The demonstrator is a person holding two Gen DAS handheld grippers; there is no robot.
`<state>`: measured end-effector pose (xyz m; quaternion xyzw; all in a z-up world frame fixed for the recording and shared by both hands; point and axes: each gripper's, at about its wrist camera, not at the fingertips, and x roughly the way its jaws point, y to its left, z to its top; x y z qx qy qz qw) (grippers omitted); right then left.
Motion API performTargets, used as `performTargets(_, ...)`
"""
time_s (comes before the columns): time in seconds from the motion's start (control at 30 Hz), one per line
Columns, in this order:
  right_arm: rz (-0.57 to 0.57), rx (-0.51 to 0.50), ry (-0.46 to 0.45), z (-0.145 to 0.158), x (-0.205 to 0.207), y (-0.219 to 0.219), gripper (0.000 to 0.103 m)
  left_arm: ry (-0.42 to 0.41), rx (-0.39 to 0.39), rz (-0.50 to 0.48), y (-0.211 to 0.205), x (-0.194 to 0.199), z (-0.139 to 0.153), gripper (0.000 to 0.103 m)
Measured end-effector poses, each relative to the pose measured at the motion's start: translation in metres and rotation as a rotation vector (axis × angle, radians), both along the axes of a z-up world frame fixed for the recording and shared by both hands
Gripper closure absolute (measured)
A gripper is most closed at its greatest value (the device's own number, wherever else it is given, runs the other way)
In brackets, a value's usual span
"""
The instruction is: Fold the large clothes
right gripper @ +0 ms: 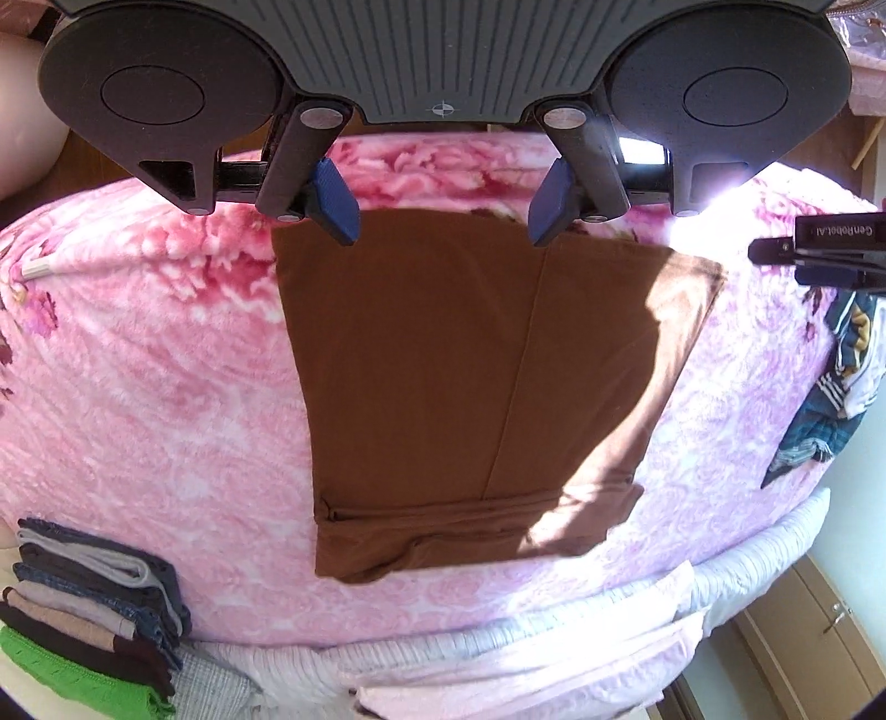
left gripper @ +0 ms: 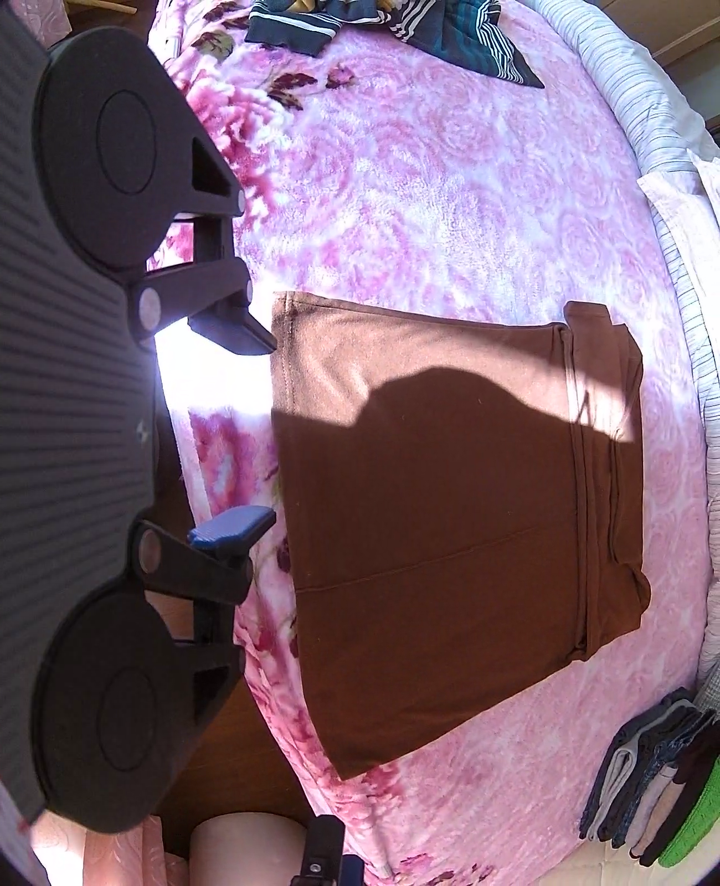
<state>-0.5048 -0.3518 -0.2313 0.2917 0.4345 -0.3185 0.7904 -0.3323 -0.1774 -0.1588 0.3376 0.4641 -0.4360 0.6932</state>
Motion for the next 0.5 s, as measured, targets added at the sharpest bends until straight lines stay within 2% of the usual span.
performTargets(0.17, 0.031, -0.023, -0.009, -0.01, -0.002, -0.007, 0.039, 0.0, 0.016, 0.005, 0.001, 0.006, -0.01, 0.046)
performTargets(0.3, -0.003, -0.016, -0.018, -0.028, -0.013, -0.025, 0.039, 0.015, 0.008, 0.017, 0.006, 0.019, -0.026, 0.046)
performTargets(0.37, -0.01, -0.012, -0.035, -0.039, -0.02, -0.034, 0.039, 0.032, -0.019, 0.026, 0.011, 0.031, -0.036, 0.046)
performTargets(0.5, 0.008, 0.006, -0.003, -0.071, -0.029, -0.055, 0.039, 0.085, -0.095, 0.064, 0.021, 0.065, -0.055, 0.046)
